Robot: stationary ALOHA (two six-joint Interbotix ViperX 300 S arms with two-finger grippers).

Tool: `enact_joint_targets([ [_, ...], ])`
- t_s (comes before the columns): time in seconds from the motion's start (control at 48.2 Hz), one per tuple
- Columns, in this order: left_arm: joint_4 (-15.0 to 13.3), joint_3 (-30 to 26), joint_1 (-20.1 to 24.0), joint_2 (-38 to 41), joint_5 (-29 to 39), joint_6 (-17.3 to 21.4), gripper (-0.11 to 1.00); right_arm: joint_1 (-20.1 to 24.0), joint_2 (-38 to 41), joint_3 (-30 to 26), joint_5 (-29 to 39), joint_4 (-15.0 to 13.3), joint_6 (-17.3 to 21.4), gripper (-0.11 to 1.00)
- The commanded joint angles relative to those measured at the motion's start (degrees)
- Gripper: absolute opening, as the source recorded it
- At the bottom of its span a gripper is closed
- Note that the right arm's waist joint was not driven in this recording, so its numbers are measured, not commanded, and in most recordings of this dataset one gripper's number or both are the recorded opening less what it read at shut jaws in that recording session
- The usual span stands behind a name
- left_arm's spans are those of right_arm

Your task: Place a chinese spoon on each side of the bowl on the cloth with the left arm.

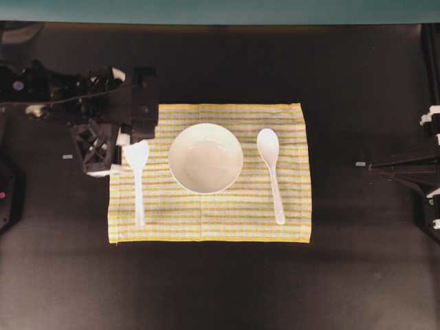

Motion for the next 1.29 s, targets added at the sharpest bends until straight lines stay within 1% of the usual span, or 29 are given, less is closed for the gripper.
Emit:
enact_joint_targets([
  [0.0,0.18,0.44,0.97,1.49,-2.72,0.09,0.07,0.0,0.26,-0.44,-0.26,0.53,0.09,0.01],
  [0.166,0.18,3.43,1.32,4.57,-9.76,0.35,0.07,0.0,0.18,-0.35,-0.18,0.53,0.09,0.01],
  [0.311,0.18,4.66,3.25,6.42,-14.24,1.23,0.07,0.0,0.18,-0.35,-0.09,0.53,0.09,0.01],
  [0.477,0.18,5.45,5.54,6.42,-16.61,3.87,0.07,0.0,0.26,-0.35,-0.09,0.53,0.09,0.01],
  [0.643,0.18,7.12,7.73,6.33,-19.95,3.69,0.07,0.0,0.26,-0.35,-0.09,0.62,0.09,0.01],
  [0.871,0.18,7.91,8.0,6.94,-22.32,3.43,0.08,0.09,0.18,-0.35,-0.09,0.62,0.0,0.01],
  [0.954,0.18,8.26,8.0,7.29,-22.24,3.34,0.15,0.0,0.18,-0.44,-0.09,0.62,0.0,0.01],
  [1.016,0.18,8.53,8.0,7.21,-22.24,3.25,0.28,0.0,0.26,-0.35,-0.09,0.62,0.09,0.01],
  [1.12,0.18,9.23,8.0,6.94,-22.24,3.25,0.55,0.0,0.26,-0.35,-0.09,0.62,0.0,0.01],
  [1.182,0.18,9.76,8.0,6.86,-22.32,3.25,0.69,0.0,0.26,-0.35,-0.09,0.62,0.0,0.01],
  [1.224,0.18,9.93,8.0,6.68,-22.32,3.25,0.77,0.0,0.18,-0.35,-0.09,0.62,0.0,0.01],
  [1.265,0.18,10.11,8.0,6.5,-22.32,3.25,0.81,0.0,0.26,-0.35,-0.09,0.53,0.0,0.01],
])
